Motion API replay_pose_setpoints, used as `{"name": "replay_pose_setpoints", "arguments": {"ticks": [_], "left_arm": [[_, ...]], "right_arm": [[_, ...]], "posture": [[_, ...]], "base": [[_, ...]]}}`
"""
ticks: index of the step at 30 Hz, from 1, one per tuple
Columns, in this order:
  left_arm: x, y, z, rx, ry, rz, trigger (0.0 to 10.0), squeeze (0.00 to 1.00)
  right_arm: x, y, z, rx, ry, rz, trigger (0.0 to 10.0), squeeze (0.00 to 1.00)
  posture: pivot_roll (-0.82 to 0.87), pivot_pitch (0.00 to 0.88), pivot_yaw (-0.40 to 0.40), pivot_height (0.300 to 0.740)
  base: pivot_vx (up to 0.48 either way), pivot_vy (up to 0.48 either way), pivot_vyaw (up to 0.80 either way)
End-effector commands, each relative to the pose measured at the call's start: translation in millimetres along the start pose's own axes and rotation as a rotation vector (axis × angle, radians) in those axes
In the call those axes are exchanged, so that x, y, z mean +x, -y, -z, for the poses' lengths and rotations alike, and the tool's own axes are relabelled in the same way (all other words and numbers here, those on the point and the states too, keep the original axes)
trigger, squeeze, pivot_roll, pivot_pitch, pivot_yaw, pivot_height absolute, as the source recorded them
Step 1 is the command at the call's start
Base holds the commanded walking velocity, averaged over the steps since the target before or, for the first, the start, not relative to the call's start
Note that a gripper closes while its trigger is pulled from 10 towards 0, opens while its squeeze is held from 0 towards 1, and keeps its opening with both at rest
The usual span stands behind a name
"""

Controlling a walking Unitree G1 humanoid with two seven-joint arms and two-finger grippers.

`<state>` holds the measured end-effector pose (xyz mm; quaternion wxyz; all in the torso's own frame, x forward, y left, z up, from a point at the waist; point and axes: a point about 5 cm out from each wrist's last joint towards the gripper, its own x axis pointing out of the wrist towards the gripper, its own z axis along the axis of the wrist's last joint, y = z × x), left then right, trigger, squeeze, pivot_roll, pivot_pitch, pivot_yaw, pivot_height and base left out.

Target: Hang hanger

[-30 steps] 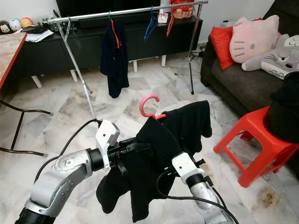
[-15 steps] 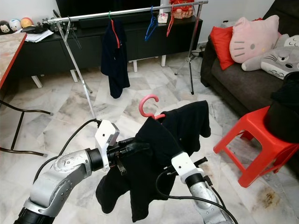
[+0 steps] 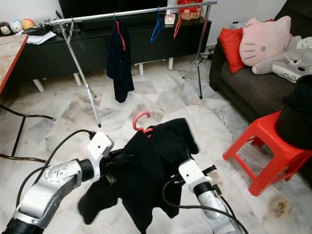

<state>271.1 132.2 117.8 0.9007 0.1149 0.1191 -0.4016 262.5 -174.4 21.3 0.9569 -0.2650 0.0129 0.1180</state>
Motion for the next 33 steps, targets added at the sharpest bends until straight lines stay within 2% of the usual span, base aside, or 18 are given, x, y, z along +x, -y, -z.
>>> {"name": "replay_pose_setpoints", "arguments": {"ticks": [1, 3, 4, 7, 9, 14, 18, 19, 23, 28, 30, 31, 33], "left_arm": [[-9.5, -11.9, 4.6, 0.101, -0.049, -0.015, 10.0, 0.0], [-12.9, -14.4, 8.0, 0.127, -0.069, -0.008, 10.0, 0.0], [-22.4, -19.8, 12.3, 0.173, -0.104, 0.027, 10.0, 0.0], [-29.6, -21.3, 13.0, 0.19, -0.113, 0.074, 10.0, 0.0], [-41.0, -25.5, 12.5, 0.219, -0.129, 0.136, 10.0, 0.0], [-52.3, -25.6, 7.5, 0.206, -0.096, 0.237, 10.0, 0.0], [-61.5, -17.1, 13.3, 0.251, -0.141, 0.373, 10.0, 0.0], [-61.5, -17.1, 13.3, 0.251, -0.141, 0.373, 10.0, 0.0], [-65.2, -14.8, 6.4, 0.211, -0.073, 0.417, 10.0, 0.0], [-68.1, -27.8, -9.4, 0.163, 0.064, 0.345, 10.0, 0.0], [-67.4, -40.9, -17.2, 0.151, 0.131, 0.239, 10.0, 0.0], [-67.4, -40.9, -17.2, 0.151, 0.131, 0.239, 10.0, 0.0], [-65.8, -48.0, -21.6, 0.138, 0.181, 0.17, 10.0, 0.0]], "right_arm": [[3.3, 3.2, -3.0, -0.007, 0.013, 0.004, 0.0, 0.0], [3.4, 3.4, -2.9, -0.007, 0.013, 0.003, 0.0, 0.0], [3.5, 5.2, -2.3, -0.01, 0.012, 0.003, 0.0, 0.0], [3.4, 7.3, -1.5, -0.011, 0.008, 0.007, 0.0, 0.0], [3.3, 8.7, -0.7, -0.014, 0.003, 0.004, 0.0, 0.0], [4.1, 9.2, -0.3, -0.013, -0.003, 0.003, 0.0, 0.0], [5.0, 8.3, 0.0, -0.014, -0.009, -0.006, 0.0, 0.0], [5.0, 8.3, 0.0, -0.014, -0.009, -0.006, 0.0, 0.0], [4.8, 9.6, 2.5, -0.003, -0.03, 0.005, 0.0, 0.0], [2.8, 10.7, 7.7, -0.005, -0.064, 0.01, 0.0, 0.0], [2.1, 10.5, 9.5, -0.006, -0.076, 0.008, 0.0, 0.0], [2.1, 10.5, 9.5, -0.006, -0.076, 0.008, 0.0, 0.0], [2.1, 10.4, 10.7, -0.011, -0.088, 0.007, 0.0, 0.0]], "posture": [[-0.06, 0.0, -0.01, 0.74], [-0.06, 0.0, -0.01, 0.74], [-0.06, 0.0, -0.011, 0.74], [-0.06, 0.0, -0.012, 0.74], [-0.06, 0.0, -0.015, 0.74], [-0.06, 0.0, -0.02, 0.74], [-0.06, 0.0, -0.023, 0.74], [-0.06, 0.0, -0.023, 0.74], [-0.06, 0.0, -0.023, 0.74], [-0.06, 0.0, -0.025, 0.74], [-0.06, 0.0, -0.025, 0.74], [-0.06, 0.0, -0.025, 0.74], [-0.06, 0.0, -0.026, 0.74]], "base": [[0.0, 0.0, 0.0], [0.0, 0.0, 0.0], [0.0, 0.0, 0.0], [0.0, 0.0, 0.0], [0.0, 0.0, 0.0], [0.0, 0.0, 0.0], [0.0, 0.0, 0.0], [0.0, 0.0, 0.0], [0.0, 0.0, 0.0], [0.0, 0.0, 0.0], [0.0, 0.0, 0.0], [0.0, 0.0, 0.0], [0.0, 0.0, 0.0]]}}
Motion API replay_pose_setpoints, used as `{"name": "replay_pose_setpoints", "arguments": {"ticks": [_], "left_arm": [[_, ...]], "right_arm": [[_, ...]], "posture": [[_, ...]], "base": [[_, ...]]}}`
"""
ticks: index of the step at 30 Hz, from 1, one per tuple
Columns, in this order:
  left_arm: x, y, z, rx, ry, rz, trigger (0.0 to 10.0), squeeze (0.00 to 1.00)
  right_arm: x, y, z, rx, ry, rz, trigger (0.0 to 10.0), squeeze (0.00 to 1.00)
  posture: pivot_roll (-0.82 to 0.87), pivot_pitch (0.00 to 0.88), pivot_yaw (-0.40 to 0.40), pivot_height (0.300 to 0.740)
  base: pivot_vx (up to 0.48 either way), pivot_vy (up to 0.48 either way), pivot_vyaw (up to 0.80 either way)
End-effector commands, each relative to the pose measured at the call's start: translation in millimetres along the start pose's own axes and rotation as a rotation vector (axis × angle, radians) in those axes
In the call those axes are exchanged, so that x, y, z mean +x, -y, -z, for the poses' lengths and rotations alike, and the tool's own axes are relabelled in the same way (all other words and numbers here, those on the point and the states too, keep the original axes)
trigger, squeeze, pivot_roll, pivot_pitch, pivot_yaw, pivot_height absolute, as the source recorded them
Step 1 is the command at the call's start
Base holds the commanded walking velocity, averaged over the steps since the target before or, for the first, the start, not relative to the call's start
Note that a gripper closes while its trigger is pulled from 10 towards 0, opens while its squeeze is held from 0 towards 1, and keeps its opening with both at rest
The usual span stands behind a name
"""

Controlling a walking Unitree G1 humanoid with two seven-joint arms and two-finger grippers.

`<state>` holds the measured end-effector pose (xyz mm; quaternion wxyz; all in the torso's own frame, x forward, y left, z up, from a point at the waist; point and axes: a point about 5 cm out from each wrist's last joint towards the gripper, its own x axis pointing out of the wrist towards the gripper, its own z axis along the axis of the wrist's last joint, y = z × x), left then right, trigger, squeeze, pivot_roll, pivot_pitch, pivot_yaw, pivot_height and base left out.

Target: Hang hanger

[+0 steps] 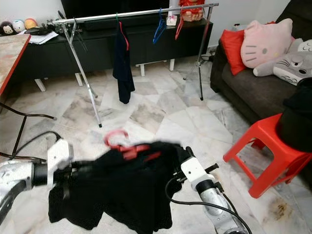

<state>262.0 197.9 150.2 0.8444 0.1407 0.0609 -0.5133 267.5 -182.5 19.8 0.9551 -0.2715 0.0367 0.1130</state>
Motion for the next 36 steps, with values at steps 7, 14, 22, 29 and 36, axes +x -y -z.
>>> {"name": "replay_pose_setpoints", "arguments": {"ticks": [7, 14, 22, 29, 36], "left_arm": [[-10.5, 4.0, -11.7, -0.058, 0.09, 0.063, 10.0, 0.0], [-10.1, 8.4, 14.1, 0.046, -0.132, 0.071, 10.0, 0.0], [-32.0, 23.8, 18.5, -0.044, -0.242, 0.284, 10.0, 0.0], [-39.2, 26.0, 10.4, -0.087, -0.177, 0.33, 10.0, 0.0], [-42.7, 23.1, -1.7, -0.143, -0.023, 0.321, 10.0, 0.0]], "right_arm": [[-0.7, 4.6, 7.5, -0.005, -0.058, 0.02, 0.0, 0.0], [0.8, 6.0, 6.9, -0.009, -0.059, 0.02, 0.0, 0.0], [2.0, 6.4, 4.9, -0.009, -0.051, 0.02, 0.0, 0.0], [1.7, 8.8, 7.2, -0.006, -0.067, 0.031, 0.0, 0.0], [0.8, 8.7, 10.6, -0.01, -0.091, 0.03, 0.0, 0.0]], "posture": [[-0.06, 0.0, -0.028, 0.74], [-0.06, 0.0, -0.032, 0.74], [-0.06, 0.0, -0.033, 0.74], [-0.06, 0.0, -0.032, 0.74], [-0.06, 0.0, -0.033, 0.74]], "base": [[0.0, 0.0, 0.0], [0.0, 0.0, 0.0], [0.0, 0.0, 0.0], [0.0, 0.0, 0.0], [0.0, 0.0, 0.0]]}}
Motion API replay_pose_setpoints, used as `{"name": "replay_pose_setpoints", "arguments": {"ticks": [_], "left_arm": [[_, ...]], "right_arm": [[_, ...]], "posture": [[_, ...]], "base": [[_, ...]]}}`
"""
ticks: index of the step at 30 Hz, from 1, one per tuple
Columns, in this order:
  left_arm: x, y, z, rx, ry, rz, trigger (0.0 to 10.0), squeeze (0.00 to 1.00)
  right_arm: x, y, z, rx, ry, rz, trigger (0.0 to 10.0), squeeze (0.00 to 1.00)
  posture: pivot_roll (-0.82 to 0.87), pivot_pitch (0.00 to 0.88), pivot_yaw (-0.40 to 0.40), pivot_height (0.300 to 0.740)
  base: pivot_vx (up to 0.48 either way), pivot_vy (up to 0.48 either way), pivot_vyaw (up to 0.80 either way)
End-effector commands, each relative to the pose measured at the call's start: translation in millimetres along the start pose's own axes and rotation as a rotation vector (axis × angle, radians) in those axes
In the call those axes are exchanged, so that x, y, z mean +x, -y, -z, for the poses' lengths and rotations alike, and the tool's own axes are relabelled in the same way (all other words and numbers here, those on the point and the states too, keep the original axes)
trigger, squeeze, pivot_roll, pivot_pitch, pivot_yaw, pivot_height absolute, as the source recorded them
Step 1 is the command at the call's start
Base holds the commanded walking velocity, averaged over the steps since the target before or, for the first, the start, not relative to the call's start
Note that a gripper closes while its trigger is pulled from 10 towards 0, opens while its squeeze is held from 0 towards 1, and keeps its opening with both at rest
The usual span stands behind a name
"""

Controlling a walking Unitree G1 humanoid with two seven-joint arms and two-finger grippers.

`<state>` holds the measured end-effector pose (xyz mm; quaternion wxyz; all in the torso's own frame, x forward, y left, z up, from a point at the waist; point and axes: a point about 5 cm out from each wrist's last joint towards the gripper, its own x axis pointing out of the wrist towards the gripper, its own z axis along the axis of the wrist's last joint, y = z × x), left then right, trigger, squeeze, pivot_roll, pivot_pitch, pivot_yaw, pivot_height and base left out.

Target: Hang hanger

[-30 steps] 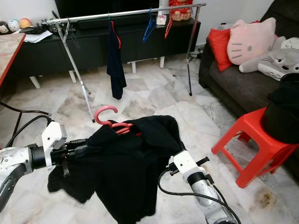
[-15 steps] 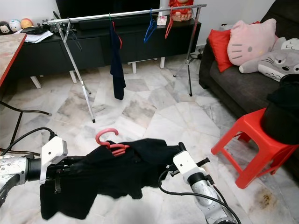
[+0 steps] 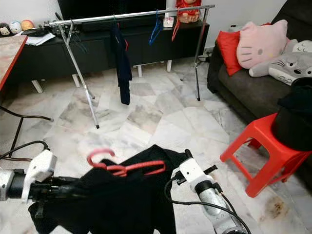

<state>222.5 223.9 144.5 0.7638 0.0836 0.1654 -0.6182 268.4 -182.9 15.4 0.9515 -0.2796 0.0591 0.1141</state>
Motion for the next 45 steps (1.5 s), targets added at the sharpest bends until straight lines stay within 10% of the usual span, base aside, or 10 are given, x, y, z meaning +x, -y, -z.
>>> {"name": "replay_pose_setpoints", "arguments": {"ticks": [1, 16, 24, 25, 27, 32, 34, 45], "left_arm": [[-6.1, 2.2, -14.3, 0.039, 0.084, 0.029, 10.0, 0.0], [-21.1, 1.6, -37.4, 0.022, 0.349, 0.01, 10.0, 0.0], [-3.0, -15.0, -50.8, 0.07, 0.401, -0.156, 10.0, 0.0], [1.3, -16.3, -49.3, 0.068, 0.391, -0.167, 10.0, 0.0], [12.8, -15.0, -42.5, 0.067, 0.346, -0.158, 10.0, 0.0], [29.8, -10.6, -35.5, 0.046, 0.324, -0.133, 10.0, 0.0], [33.1, -11.1, -33.9, 0.049, 0.306, -0.137, 10.0, 0.0], [46.6, -25.6, -34.2, 0.071, 0.31, -0.271, 10.0, 0.0]], "right_arm": [[-0.7, 10.6, 7.8, 0.002, -0.053, 0.045, 0.0, 0.0], [-4.6, 7.5, 16.2, 0.013, -0.102, 0.031, 0.0, 0.0], [-3.7, -0.2, 14.5, 0.007, -0.096, -0.003, 0.0, 0.0], [-3.4, -1.2, 14.5, 0.003, -0.099, -0.01, 1.5, 0.0], [-2.7, -4.9, 14.9, 0.008, -0.109, -0.037, 10.0, 0.0], [-5.5, -17.6, 17.4, 0.016, -0.128, -0.148, 10.0, 0.0], [-8.1, -23.6, 19.8, 0.021, -0.142, -0.209, 10.0, 0.99], [-25.1, -56.8, 25.8, 0.026, -0.176, -0.545, 10.0, 1.0]], "posture": [[-0.06, 0.0, -0.033, 0.74], [-0.06, 0.0, -0.036, 0.74], [-0.05, 0.0, -0.036, 0.74], [-0.06, 0.0, -0.035, 0.74], [-0.06, 0.0, -0.033, 0.74], [-0.06, 0.0, -0.03, 0.74], [-0.06, 0.0, -0.03, 0.74], [-0.06, 0.0, -0.028, 0.74]], "base": [[0.0, 0.0, 0.0], [0.0, 0.0, 0.0], [0.0, 0.0, 0.0], [0.0, 0.0, 0.0], [0.0, 0.0, 0.0], [0.0, 0.0, 0.0], [0.0, 0.0, 0.0], [0.0, 0.0, 0.0]]}}
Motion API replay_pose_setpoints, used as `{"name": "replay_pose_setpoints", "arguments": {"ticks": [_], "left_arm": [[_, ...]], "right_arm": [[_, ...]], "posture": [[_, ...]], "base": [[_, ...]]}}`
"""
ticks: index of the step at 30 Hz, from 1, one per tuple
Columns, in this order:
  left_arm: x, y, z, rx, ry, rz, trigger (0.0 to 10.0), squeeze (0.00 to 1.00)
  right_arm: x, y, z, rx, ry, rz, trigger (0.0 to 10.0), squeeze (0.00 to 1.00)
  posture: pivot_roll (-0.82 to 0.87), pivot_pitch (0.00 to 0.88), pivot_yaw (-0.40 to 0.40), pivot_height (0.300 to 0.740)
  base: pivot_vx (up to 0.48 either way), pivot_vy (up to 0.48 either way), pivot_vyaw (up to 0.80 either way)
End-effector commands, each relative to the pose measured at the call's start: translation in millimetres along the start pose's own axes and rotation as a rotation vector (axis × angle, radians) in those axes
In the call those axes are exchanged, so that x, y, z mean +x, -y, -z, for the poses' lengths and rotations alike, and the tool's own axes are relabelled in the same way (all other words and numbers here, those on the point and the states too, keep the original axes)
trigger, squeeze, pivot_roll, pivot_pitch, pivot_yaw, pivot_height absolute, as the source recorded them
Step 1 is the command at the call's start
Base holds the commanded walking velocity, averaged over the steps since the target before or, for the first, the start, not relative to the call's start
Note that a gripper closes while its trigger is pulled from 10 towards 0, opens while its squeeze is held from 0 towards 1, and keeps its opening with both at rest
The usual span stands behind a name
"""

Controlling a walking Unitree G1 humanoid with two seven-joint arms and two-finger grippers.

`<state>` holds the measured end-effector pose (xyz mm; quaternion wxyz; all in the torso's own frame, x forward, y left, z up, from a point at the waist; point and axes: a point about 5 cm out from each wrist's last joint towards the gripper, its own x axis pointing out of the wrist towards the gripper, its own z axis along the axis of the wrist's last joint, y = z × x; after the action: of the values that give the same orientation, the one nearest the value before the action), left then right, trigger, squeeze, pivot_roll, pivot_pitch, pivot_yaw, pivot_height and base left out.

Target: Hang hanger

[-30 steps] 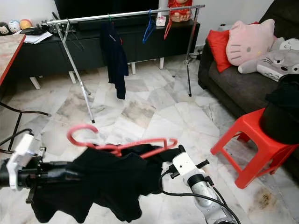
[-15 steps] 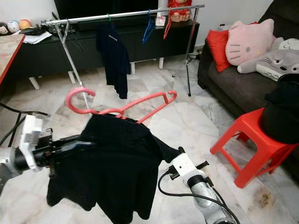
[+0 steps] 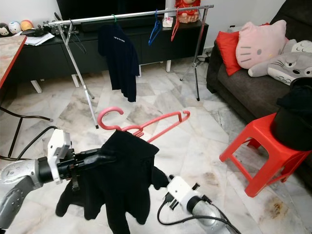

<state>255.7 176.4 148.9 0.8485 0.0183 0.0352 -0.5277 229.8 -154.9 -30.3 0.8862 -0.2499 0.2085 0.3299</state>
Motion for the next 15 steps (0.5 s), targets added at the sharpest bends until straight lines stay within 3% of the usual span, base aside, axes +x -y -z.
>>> {"name": "replay_pose_setpoints", "arguments": {"ticks": [1, 11, 13, 15], "left_arm": [[2.9, -4.8, -9.1, 0.057, 0.024, -0.025, 10.0, 0.0], [6.5, -8.4, -5.2, 0.073, 0.02, -0.067, 10.0, 0.0], [4.8, -8.8, -2.8, 0.079, -0.011, -0.06, 10.0, 0.0], [1.3, -8.6, 5.7, 0.111, -0.102, -0.038, 10.0, 0.0]], "right_arm": [[-0.7, -1.3, 1.4, -0.005, -0.013, -0.034, 10.0, 1.0], [-4.0, 2.9, 4.0, 0.044, -0.017, -0.027, 10.0, 1.0], [-8.1, 8.0, 4.5, 0.028, -0.012, -0.074, 10.0, 1.0], [-13.2, 15.0, 2.7, 0.006, 0.002, -0.108, 10.0, 1.0]], "posture": [[-0.06, 0.0, -0.028, 0.74], [-0.07, 0.0, -0.023, 0.74], [-0.07, 0.0, -0.02, 0.74], [-0.07, 0.0, -0.018, 0.74]], "base": [[0.0, 0.0, 0.0], [0.0, 0.0, 0.0], [0.0, 0.0, 0.0], [0.0, 0.0, 0.0]]}}
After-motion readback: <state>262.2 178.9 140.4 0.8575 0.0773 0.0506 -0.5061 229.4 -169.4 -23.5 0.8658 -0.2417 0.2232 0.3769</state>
